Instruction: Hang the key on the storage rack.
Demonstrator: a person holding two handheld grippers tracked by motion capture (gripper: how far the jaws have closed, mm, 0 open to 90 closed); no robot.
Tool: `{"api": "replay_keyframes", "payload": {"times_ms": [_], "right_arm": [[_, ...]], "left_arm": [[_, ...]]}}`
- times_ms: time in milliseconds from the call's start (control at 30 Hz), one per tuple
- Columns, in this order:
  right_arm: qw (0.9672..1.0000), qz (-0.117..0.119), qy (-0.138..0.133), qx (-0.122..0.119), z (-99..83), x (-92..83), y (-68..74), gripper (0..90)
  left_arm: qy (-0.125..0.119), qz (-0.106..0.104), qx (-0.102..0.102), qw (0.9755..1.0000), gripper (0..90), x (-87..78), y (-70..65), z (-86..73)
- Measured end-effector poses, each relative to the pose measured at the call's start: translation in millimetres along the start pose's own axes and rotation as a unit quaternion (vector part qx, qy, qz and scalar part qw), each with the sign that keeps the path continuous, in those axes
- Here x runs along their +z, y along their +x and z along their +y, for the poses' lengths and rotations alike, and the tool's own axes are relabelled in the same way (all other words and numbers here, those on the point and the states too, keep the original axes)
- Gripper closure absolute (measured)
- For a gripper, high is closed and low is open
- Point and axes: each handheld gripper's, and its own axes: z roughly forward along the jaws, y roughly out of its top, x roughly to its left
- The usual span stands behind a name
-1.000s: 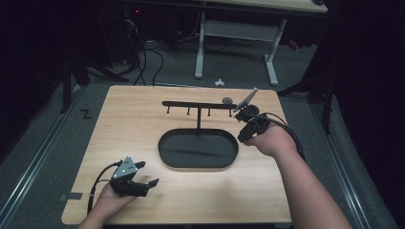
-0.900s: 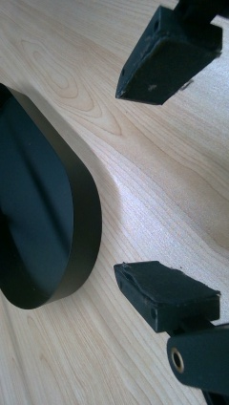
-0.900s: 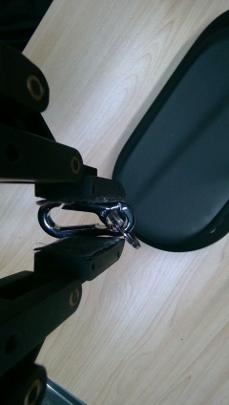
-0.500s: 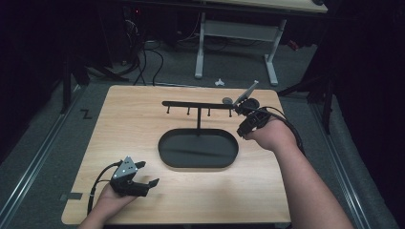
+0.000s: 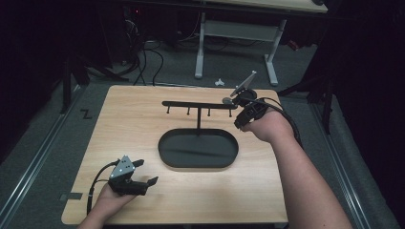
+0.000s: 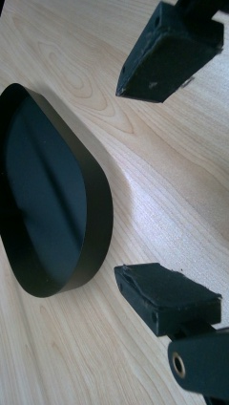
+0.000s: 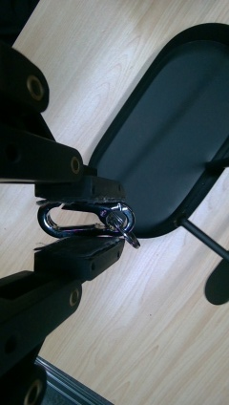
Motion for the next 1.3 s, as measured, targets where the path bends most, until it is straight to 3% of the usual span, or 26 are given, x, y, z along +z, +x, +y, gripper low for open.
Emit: {"api": "replay_keyframes", "payload": {"times_ms": [433, 1300], "right_arm": [[1.0, -0.002, -0.002, 0.0, 16.3, 4.4, 1.6, 72.2], [0.9999, -0.011, -0.006, -0.009, 44.6, 17.6, 18.7, 72.1]], "left_arm": [[-0.002, -0.003, 0.0, 1.0, 13.1, -1.9, 0.1, 0.1], [0.003, -0.01, 0.004, 0.9999, 13.8, -0.5, -0.7, -0.2]]}}
